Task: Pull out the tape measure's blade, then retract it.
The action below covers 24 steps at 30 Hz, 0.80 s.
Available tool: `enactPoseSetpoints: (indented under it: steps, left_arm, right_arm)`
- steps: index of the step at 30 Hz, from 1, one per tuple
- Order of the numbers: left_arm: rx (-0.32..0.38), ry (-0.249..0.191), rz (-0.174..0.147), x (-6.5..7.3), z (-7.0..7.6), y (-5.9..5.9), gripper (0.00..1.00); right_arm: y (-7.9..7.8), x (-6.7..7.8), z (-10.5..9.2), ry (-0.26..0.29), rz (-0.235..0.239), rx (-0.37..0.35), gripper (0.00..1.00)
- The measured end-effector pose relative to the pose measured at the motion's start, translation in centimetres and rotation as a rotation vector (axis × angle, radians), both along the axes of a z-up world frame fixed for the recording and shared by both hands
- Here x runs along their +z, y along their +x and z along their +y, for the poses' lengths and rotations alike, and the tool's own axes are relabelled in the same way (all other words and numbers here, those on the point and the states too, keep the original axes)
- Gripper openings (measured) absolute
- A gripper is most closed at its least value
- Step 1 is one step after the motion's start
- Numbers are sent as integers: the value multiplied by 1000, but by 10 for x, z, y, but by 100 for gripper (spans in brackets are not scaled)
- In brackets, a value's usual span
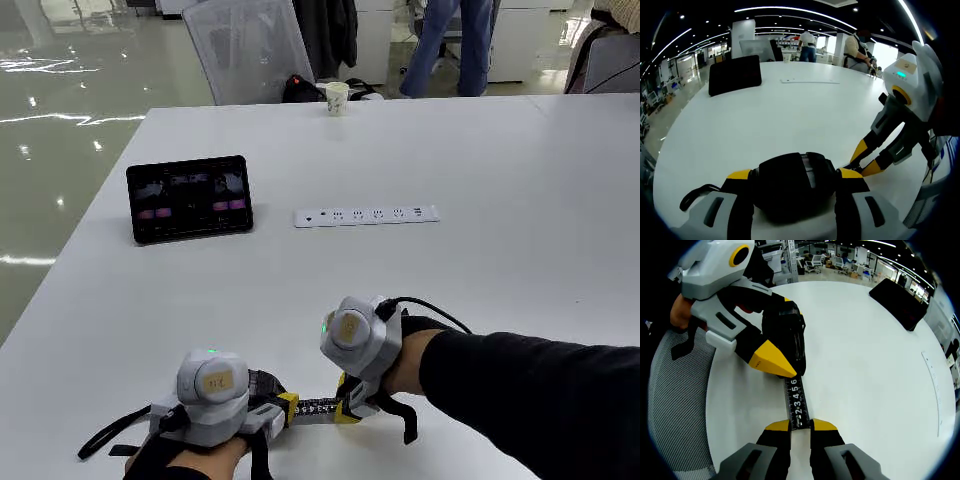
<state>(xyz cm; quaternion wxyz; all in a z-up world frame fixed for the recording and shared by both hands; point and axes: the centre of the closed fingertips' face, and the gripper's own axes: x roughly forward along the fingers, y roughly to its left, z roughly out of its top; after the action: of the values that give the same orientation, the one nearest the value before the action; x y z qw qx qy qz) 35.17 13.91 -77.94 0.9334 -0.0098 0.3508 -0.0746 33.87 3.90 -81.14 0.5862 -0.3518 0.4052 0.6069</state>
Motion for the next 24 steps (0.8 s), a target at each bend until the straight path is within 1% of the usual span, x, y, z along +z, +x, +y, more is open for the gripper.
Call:
enactPoseSetpoints:
  steps: [11,24]
  left_arm:
    - [0,-9,3,0,1,-1,60]
    - [3,-21,5,0,2,-1,60]
  right_arm:
    - [-1,0,6,15,1,1,11]
    - [-2,-1,17,46,-9,13,11]
